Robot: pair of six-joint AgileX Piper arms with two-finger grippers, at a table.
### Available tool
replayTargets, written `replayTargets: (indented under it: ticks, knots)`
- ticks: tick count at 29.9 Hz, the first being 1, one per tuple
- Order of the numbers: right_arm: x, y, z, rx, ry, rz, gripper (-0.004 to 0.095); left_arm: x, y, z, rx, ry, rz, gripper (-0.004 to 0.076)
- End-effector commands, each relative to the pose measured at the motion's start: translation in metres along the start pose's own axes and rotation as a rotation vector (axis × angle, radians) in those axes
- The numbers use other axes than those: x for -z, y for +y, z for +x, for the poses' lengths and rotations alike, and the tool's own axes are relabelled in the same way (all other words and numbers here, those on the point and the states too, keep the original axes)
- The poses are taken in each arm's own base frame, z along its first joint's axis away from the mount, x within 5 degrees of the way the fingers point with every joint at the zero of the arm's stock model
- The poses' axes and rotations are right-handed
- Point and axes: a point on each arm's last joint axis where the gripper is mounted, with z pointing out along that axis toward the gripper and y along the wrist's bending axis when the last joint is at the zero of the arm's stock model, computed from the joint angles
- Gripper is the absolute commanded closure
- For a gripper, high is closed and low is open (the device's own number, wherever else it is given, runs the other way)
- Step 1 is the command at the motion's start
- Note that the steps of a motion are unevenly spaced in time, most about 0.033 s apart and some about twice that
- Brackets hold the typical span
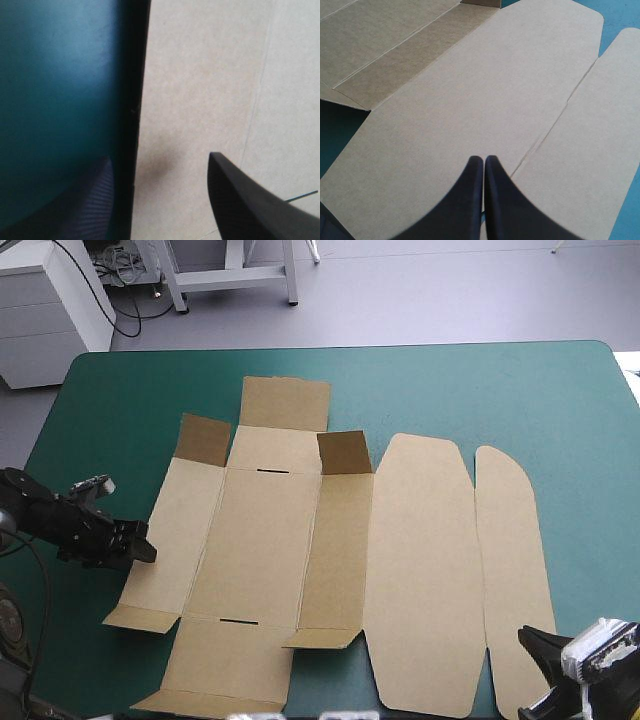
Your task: Fold the box
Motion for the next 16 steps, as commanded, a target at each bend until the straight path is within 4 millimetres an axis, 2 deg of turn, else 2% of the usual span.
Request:
replayTargets:
  ticks: [1,8,16]
  knots:
    - [0.003,0.0,-0.011,0.009,-0.073,0.002,0.092,0.009,-0.011,0.004,-0.008,0.026,0.067,0.0321]
    - [0.003,0.0,-0.011,0.011,-0.073,0.005,0.092,0.007,-0.013,0.004,0.013,0.036,0.067,0.0321]
    - [0.003,0.0,-0.011,0.013,-0.073,0.005,0.092,-0.015,-0.03,0.013,-0.039,0.136,0.071,0.0321]
